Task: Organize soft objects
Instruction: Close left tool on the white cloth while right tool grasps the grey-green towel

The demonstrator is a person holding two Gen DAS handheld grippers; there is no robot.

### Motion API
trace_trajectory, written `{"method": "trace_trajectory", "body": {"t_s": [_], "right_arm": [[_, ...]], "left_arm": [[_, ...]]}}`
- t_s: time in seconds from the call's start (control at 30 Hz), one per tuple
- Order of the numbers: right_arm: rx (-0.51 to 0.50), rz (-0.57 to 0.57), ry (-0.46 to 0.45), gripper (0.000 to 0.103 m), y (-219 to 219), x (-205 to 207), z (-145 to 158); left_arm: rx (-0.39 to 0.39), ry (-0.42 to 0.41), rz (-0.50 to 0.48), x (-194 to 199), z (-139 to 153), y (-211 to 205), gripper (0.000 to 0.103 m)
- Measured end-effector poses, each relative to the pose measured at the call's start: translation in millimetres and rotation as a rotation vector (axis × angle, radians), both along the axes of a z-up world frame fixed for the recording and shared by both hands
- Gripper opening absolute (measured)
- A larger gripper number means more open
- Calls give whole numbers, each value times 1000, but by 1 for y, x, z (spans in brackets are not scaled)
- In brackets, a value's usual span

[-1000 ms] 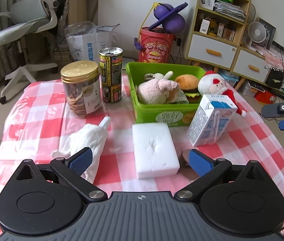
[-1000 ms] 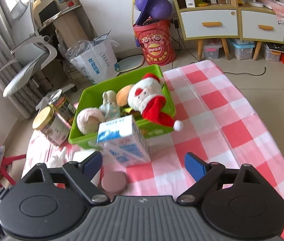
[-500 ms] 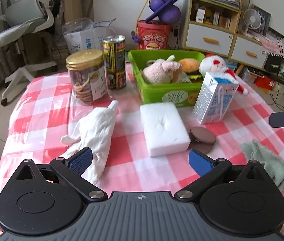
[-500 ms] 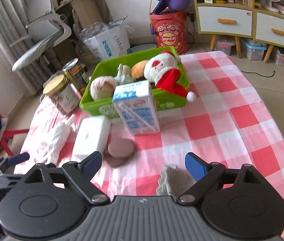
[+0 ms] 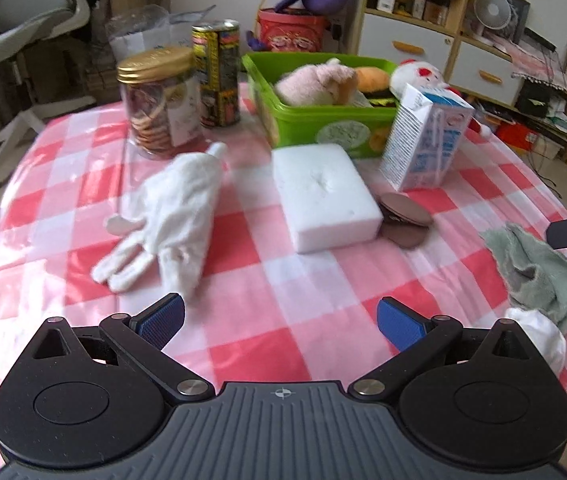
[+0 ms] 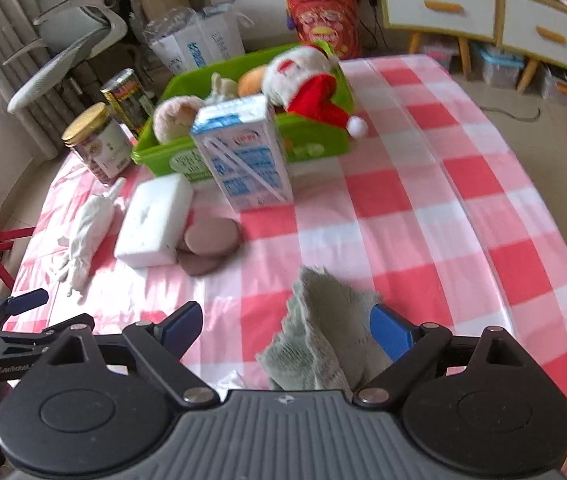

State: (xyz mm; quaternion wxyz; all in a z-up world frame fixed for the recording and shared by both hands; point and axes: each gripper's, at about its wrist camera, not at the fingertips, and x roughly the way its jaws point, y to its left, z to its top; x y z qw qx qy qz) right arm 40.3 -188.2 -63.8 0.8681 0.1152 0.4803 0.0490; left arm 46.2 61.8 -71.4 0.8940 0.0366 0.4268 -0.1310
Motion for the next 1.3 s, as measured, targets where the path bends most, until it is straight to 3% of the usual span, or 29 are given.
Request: {"method": "trace_trajectory", "body": {"t_s": [0.23,0.43,0.57,0.63,0.8,0.93,1.1,1.3], "right_arm": [[27,-42,130,76,-11,4,-21],[53,-86,177,76,-22,7,-32],[81,-99,199,75,-23,9,-35],[80,-98,202,71,-23,8,-36],[72,-76,217,57,-21,8,-39],[41,-54,237,44,-16,8,-46],[13,-30,214,24,-12,6,-44],[10,-22,190,11,-11,8,-40]], "left_arm": [[-79,40,-127,-9,1,-24,98],[-160,65,-315,-27,4,-60,97],[-156,84,-413,-38,2,-87,94],[-144,92,-439,-41,1,-97,93],[-122,148,-487,-45,-7,-119,72],[-73,135,-506,-48,-9,-129,61],[-66,141,-487,-45,-8,-125,45],[-57,118,-431,-40,-2,-117,36]]}}
